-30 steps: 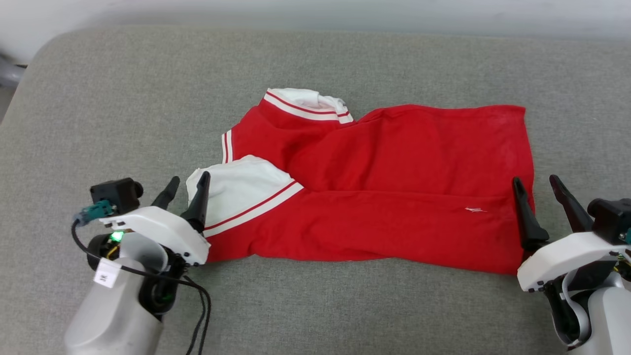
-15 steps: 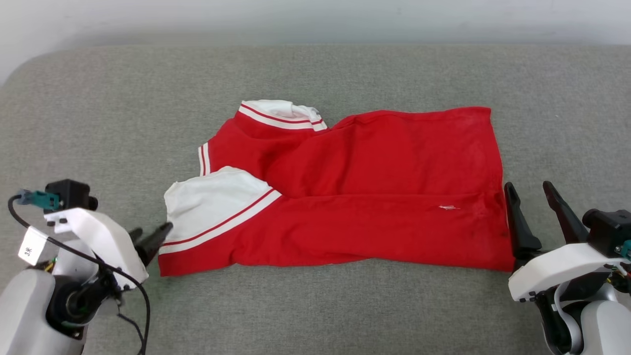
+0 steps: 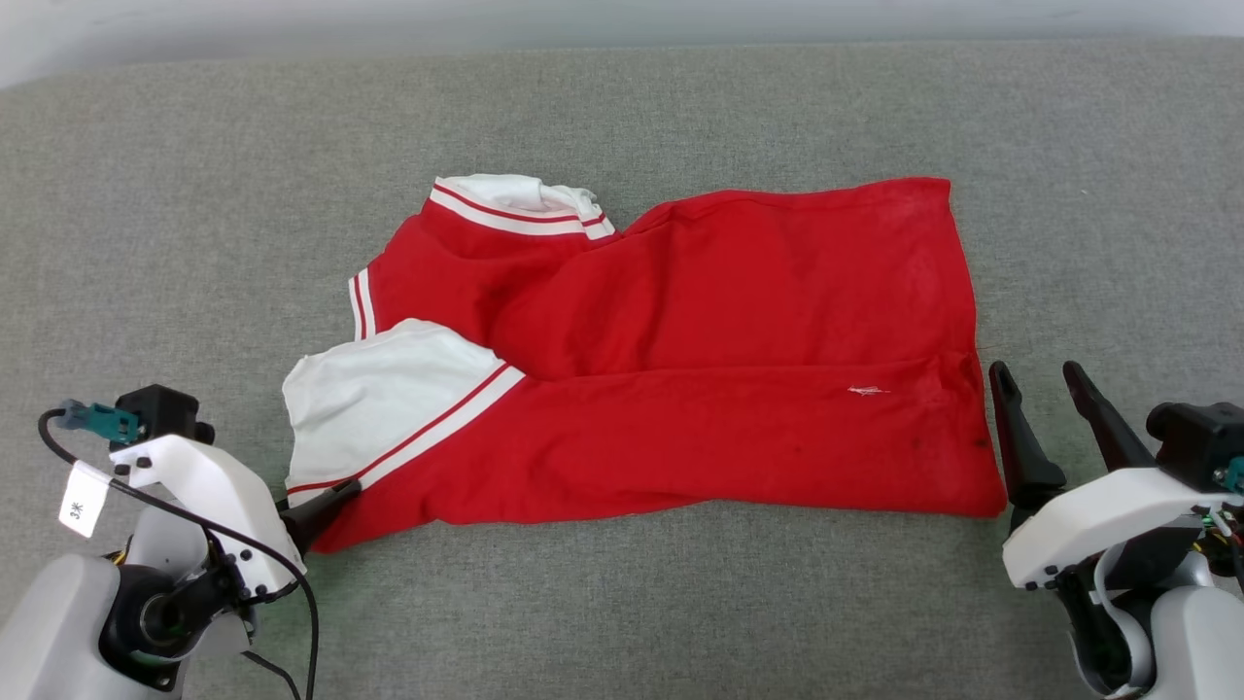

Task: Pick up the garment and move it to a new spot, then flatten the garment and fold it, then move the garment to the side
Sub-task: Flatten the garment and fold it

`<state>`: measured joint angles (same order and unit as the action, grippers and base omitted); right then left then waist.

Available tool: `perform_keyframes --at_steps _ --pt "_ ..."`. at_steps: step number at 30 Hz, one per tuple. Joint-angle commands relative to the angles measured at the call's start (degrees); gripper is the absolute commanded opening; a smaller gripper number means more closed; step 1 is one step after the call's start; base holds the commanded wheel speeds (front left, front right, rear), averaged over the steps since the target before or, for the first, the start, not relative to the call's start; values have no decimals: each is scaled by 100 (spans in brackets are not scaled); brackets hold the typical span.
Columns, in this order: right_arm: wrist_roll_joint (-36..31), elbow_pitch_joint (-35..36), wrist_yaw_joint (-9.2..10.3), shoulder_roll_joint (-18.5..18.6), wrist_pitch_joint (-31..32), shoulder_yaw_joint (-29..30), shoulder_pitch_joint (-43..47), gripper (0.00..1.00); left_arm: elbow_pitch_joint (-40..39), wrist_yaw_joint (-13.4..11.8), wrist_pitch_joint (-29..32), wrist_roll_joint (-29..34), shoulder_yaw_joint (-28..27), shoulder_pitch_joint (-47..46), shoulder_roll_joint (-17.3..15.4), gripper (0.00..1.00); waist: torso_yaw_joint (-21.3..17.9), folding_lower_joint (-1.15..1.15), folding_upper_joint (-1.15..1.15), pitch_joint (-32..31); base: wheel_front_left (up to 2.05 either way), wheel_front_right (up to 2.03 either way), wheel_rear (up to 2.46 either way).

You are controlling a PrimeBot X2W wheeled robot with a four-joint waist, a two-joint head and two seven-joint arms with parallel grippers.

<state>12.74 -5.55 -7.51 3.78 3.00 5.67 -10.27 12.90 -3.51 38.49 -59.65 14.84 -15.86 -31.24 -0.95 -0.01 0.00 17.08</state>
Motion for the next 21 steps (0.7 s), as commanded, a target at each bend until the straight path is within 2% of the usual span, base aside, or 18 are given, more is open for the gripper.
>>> perform_keyframes --at_steps 1,5,13,17,21 --pt "107 -3 4 62 147 23 -39 100 210 43 119 -14 299 173 305 0 -7 1 0 12 0 0 0" --pt "356 -44 4 251 889 2 -59 100 169 136 -43 78 244 46 222 0 12 1 0 -9 0 0 0" --pt "847 156 4 778 2946 -152 -141 100 -305 137 -474 322 52 -107 8 0 131 1 0 -128 0 0 0" --pt "906 311 4 915 3462 -318 -263 100 -611 68 -557 409 57 -105 -9 0 228 1 0 -118 0 0 0" --pt "897 152 4 944 3783 -468 -396 100 -812 42 -585 447 99 -113 41 0 328 1 0 -66 0 0 0"
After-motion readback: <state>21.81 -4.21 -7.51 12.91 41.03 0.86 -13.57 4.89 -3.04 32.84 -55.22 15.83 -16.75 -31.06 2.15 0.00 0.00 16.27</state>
